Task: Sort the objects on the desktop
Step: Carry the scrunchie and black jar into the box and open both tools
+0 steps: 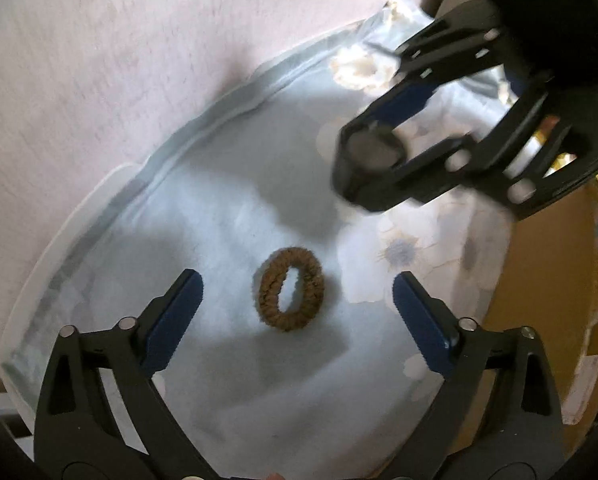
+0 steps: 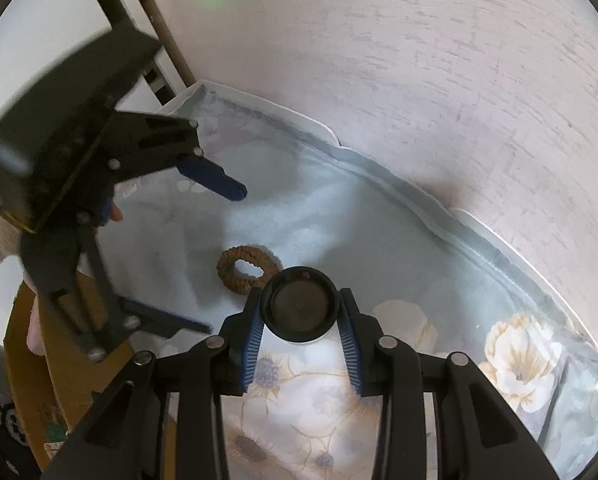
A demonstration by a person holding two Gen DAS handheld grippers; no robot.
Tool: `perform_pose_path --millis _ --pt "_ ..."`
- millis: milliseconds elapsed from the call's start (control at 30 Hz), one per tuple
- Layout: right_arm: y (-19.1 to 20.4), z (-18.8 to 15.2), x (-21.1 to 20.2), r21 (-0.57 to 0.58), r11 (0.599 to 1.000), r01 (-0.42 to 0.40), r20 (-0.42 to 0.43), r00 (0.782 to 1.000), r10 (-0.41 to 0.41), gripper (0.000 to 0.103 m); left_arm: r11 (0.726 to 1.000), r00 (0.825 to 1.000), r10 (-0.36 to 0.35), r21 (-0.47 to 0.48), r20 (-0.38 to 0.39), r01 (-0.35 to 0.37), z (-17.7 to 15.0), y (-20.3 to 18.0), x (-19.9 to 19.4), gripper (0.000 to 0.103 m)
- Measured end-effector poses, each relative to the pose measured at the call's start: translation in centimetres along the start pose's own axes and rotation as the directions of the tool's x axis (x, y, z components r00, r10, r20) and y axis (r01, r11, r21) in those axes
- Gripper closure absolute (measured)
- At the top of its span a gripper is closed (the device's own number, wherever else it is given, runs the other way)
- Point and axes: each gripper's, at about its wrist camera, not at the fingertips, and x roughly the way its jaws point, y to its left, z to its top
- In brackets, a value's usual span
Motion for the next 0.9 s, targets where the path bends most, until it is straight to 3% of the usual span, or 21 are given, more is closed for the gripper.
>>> perform_pose_path --millis 100,200,267,467,633,800,833,900 --pt "-0.1 -0.3 -0.2 0.015 1.0 0.008 0.004 1.0 -0.008 0.07 0.999 0.998 0.036 0.033 -0.047 -0.035 -0.5 0.0 1.4 0.044" --pt "-0.4 -0.5 0.0 0.032 0.999 0.01 0.005 1.0 -0.011 0.07 0.996 0.999 0.037 0.084 -0.022 -0.035 -0.7 -0.7 0.8 0.064" --pt "-0.4 -0.7 0.0 0.038 0.999 0.013 0.002 1.0 -0.013 0.07 0.994 0.999 0.038 0.098 -0.013 -0.036 -0.6 -1.1 0.0 0.083" --pt "-0.2 -0.8 -0.2 0.042 0.999 0.021 0.004 1.0 -0.021 0.07 0.996 1.0 0.007 0.091 -0.018 -0.005 0.4 -1.0 -2.5 0.087" --pt "0.5 -0.5 -2.0 0.044 0.998 0.034 0.013 0.999 -0.035 0.07 0.997 1.0 0.005 0.073 0.017 -0.006 2.1 -1.1 -7.2 0.088" --pt "2.3 -0.8 -7.6 0.048 0.998 0.028 0.043 0.999 -0.03 0.07 0.998 0.998 0.024 0.059 0.066 -0.028 1.4 -1.0 -15.0 0.088" --pt "2.6 -0.9 -8.5 0.049 0.998 0.027 0.044 0.999 -0.029 0.07 0.998 0.997 0.03 0.056 0.076 -0.035 -0.2 0.7 -15.3 0.088" --pt "3.8 -1.4 -10.7 0.047 0.999 0.026 0.048 0.998 -0.029 0.07 0.998 0.995 0.038 0.053 0.093 -0.043 1.7 -0.1 -15.3 0.088"
